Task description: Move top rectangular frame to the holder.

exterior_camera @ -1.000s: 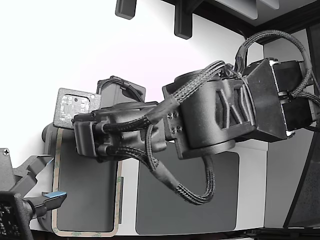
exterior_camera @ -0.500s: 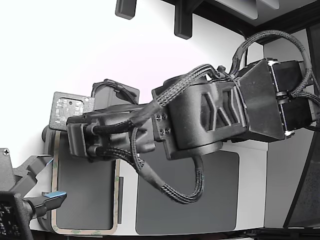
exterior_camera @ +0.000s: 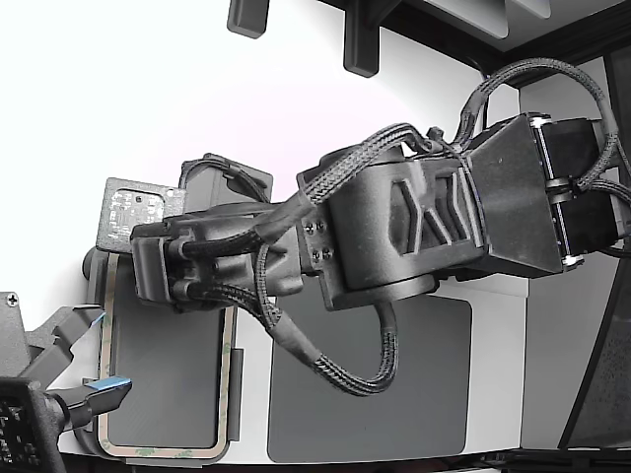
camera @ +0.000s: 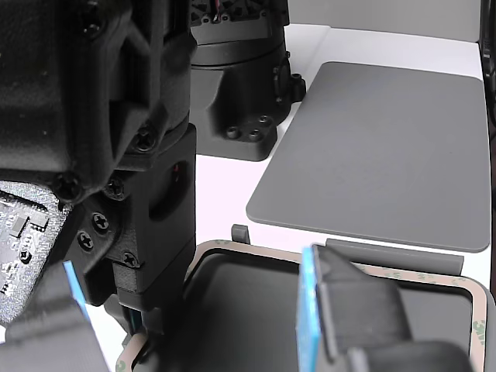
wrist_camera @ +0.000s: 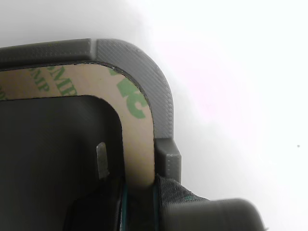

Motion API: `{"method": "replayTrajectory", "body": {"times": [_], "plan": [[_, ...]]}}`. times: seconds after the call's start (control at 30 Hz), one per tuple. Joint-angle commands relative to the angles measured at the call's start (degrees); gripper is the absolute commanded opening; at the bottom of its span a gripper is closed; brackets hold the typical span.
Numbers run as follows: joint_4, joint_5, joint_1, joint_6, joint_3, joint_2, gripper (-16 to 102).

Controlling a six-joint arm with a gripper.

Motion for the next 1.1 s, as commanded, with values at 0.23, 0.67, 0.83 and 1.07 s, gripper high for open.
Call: {"method": "replayTrajectory", "body": {"times": [0.23, 0.67, 0.83, 1.07], "plan": [[-0.4, -0.2, -0.8, 0.1, -0.7, 2.1, -11], [-0.2, -0.7, -0.7, -0.6, -1.5, 2.2, 100], [-0.1, 0.7, -0.7, -0.3, -1.4, 4.1, 100], [-9.2, 6.7, -2.7, 1.0, 14.3, 19.9, 100]]}}
